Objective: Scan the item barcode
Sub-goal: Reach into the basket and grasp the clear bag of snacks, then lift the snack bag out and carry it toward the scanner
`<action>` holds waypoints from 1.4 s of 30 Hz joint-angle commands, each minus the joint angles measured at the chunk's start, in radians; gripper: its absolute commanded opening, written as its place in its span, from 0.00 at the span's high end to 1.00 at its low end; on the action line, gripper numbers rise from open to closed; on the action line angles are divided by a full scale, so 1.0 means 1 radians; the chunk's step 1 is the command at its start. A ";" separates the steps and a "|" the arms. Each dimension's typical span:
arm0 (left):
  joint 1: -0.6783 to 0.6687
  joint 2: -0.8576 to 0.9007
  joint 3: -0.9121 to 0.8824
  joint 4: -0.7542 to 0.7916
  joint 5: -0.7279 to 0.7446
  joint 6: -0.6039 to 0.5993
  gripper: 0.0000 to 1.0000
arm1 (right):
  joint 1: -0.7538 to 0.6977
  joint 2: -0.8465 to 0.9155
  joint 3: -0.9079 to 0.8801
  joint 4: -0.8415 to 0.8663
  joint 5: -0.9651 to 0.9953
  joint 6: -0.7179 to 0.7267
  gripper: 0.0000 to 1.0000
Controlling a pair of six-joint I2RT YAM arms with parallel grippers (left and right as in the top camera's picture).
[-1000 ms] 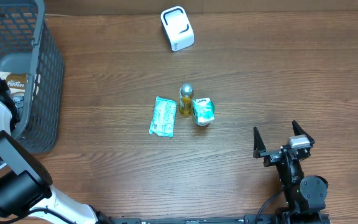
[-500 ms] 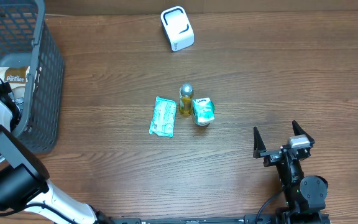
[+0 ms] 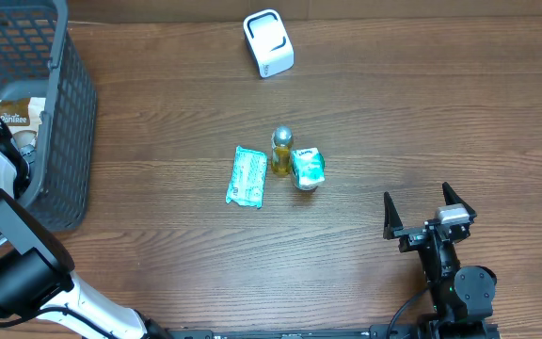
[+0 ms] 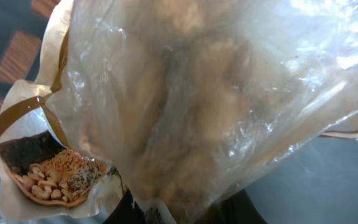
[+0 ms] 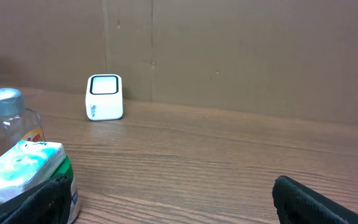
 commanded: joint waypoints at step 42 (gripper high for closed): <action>-0.797 -0.459 -0.066 -0.483 0.172 -0.558 0.94 | -0.003 -0.008 -0.010 0.003 0.005 -0.001 0.00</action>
